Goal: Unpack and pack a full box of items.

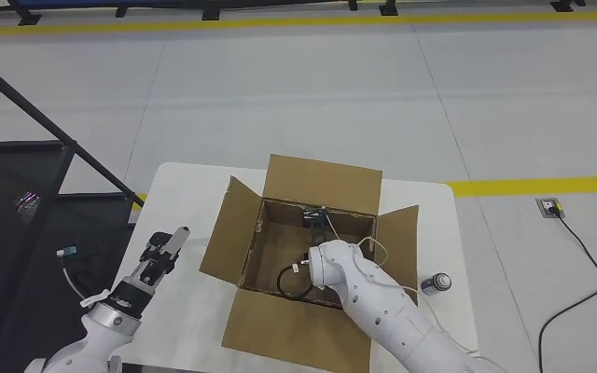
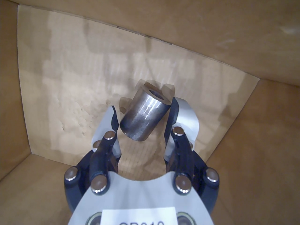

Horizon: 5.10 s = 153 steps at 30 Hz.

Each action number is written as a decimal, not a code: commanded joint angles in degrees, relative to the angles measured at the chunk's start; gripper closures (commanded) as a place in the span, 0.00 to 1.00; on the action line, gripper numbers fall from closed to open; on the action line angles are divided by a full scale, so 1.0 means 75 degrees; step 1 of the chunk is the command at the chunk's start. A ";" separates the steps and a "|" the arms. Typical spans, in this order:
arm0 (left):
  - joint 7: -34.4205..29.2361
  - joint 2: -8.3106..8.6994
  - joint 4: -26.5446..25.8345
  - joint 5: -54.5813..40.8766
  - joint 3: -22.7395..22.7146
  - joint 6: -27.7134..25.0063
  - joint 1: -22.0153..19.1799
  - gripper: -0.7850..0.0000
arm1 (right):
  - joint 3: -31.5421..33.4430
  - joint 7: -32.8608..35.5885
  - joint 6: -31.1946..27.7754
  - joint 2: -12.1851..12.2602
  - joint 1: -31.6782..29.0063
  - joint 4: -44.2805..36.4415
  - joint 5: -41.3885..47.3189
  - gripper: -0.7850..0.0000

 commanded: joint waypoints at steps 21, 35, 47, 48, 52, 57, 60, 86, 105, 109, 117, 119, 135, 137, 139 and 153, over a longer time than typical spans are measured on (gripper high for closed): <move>0.0079 0.0010 -0.0090 0.0033 0.0013 -0.0009 0.0110 0.00 | -0.0051 0.0973 -0.1194 -0.0018 -0.0259 -0.0637 -0.1315 1.00; 0.0044 0.0021 -0.0096 0.0110 0.0151 -0.0001 0.0033 0.00 | 0.1618 0.0014 -0.3022 0.0731 -0.2475 -0.4289 -0.2205 1.00; -0.0167 0.0037 -0.0020 0.0185 0.0508 0.0047 -0.0362 0.00 | 0.3220 -0.2122 -0.4303 0.1299 -0.5758 -0.8229 -0.3156 1.00; -0.0194 0.0038 -0.0005 0.0193 0.0541 0.0052 -0.0394 0.00 | 0.3220 -0.2122 -0.4303 0.1299 -0.5758 -0.8229 -0.3156 1.00; -0.0310 0.0047 0.0057 0.0226 0.0663 0.0053 -0.0526 0.00 | 0.3220 -0.2122 -0.4303 0.1299 -0.5758 -0.8229 -0.3156 1.00; -0.0519 0.0061 0.0158 0.0233 0.0850 -0.0017 -0.0776 0.00 | 0.3220 -0.2122 -0.4303 0.1299 -0.5758 -0.8229 -0.3156 1.00; -0.0665 0.0068 0.0255 0.0233 0.1011 -0.0087 -0.0957 0.00 | 0.3220 -0.2122 -0.4303 0.1299 -0.5758 -0.8229 -0.3156 1.00; -0.0912 0.0121 0.1150 -0.0488 0.1187 -0.0428 -0.2114 0.00 | 0.7584 -0.8451 -0.7666 0.1591 -0.9587 -0.9791 0.0385 1.00; -0.1101 0.0143 0.1336 -0.0875 0.1550 -0.0974 -0.1927 0.00 | 0.9016 -0.9395 -0.8561 0.1647 -1.0703 -0.8242 0.0863 1.00; -0.1694 0.0144 0.1598 -0.0973 0.2047 -0.1338 -0.2035 0.00 | 0.9016 -0.9395 -0.8561 0.1647 -1.0703 -0.8242 0.0863 1.00; -0.2097 0.0116 0.2359 -0.1034 0.2698 -0.1568 -0.2786 0.00 | 0.8673 -0.9982 -0.8706 0.1607 -1.0759 -0.8226 0.0664 1.00; -0.1970 0.0129 0.2375 -0.1077 0.2558 -0.1581 -0.2795 0.00 | 0.8527 -1.0698 -0.8745 0.1576 -1.0821 -0.7992 0.0138 1.00; -0.1159 0.0173 0.1498 -0.1129 0.1951 -0.1534 -0.2089 0.00 | 0.7481 -1.6571 -0.8234 0.1487 -1.0553 -0.4837 -0.3828 1.00; -0.1159 0.0173 0.1498 -0.1129 0.1951 -0.1534 -0.2089 0.00 | 0.7348 -1.6852 -0.8062 0.1490 -1.0264 -0.4173 -0.4045 1.00; -0.1159 0.0173 0.1498 -0.1129 0.1951 -0.1534 -0.2089 0.00 | 0.7257 -1.7003 -0.7785 0.1484 -0.9895 -0.3428 -0.4091 1.00; -0.1159 0.0173 0.1498 -0.1129 0.1951 -0.1534 -0.2089 0.00 | 0.7229 -1.6977 -0.7799 0.1481 -0.9838 -0.3300 -0.4048 1.00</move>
